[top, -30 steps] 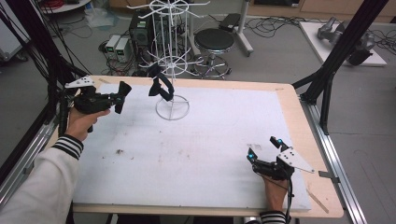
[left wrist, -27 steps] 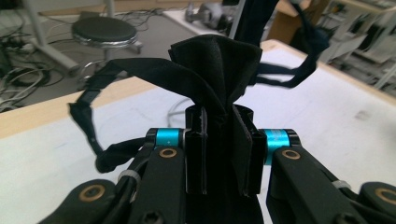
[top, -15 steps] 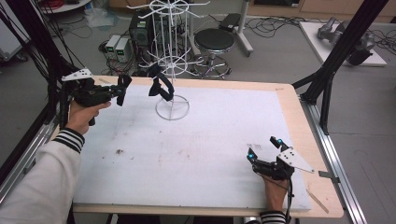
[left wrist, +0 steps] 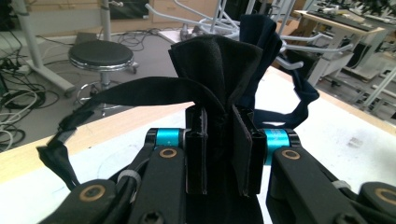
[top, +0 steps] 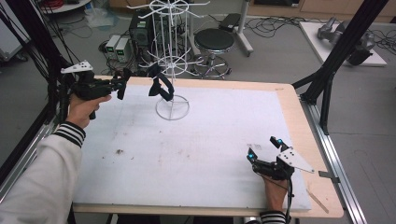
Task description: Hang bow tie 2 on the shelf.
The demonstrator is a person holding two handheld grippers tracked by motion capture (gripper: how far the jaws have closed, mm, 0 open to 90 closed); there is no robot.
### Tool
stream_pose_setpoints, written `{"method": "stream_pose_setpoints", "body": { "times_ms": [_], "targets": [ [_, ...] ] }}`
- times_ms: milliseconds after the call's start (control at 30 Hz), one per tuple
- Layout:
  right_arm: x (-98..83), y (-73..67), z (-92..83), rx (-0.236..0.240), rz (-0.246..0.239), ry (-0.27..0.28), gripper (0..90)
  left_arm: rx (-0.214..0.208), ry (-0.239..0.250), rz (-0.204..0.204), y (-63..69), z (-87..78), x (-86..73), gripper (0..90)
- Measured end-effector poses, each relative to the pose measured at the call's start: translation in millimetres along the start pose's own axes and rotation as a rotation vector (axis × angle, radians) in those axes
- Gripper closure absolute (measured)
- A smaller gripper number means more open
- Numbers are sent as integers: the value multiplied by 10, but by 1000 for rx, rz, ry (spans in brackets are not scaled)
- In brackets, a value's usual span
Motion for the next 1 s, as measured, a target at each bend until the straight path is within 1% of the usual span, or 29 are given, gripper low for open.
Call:
{"method": "stream_pose_setpoints", "body": {
  "times_ms": [133,267,333,500,733,833,900,1000],
  "targets": [
    [-1,0,-1,0,2,-1,39,-11,-17,10,2,26,38,763],
    [0,2,0,1,2,-1,39,-18,-19,18,7,62,104,762],
    [-1,1,0,1,4,-2,39,-23,-24,28,12,83,143,762],
    [0,2,0,0,2,-1,39,-35,-22,45,27,141,238,762],
    [-1,1,0,0,3,-2,39,-47,-19,64,41,215,322,762],
    [0,1,-1,0,1,-1,39,-50,-15,65,43,236,350,762],
    [-1,0,0,0,4,-2,38,-56,-8,74,47,267,396,763],
    [-1,1,1,0,1,-3,39,-64,-14,82,54,315,432,762]
  ]
}}
Point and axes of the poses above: each handheld gripper's, and its own axes: z roughly forward along the jaws, x roughly out of its top, y roughly to its right, the point moved 5 cm from there along z, roughly forward along the jaws, and after that the axes turned 11 degrees about z, right-handed, at the moved point
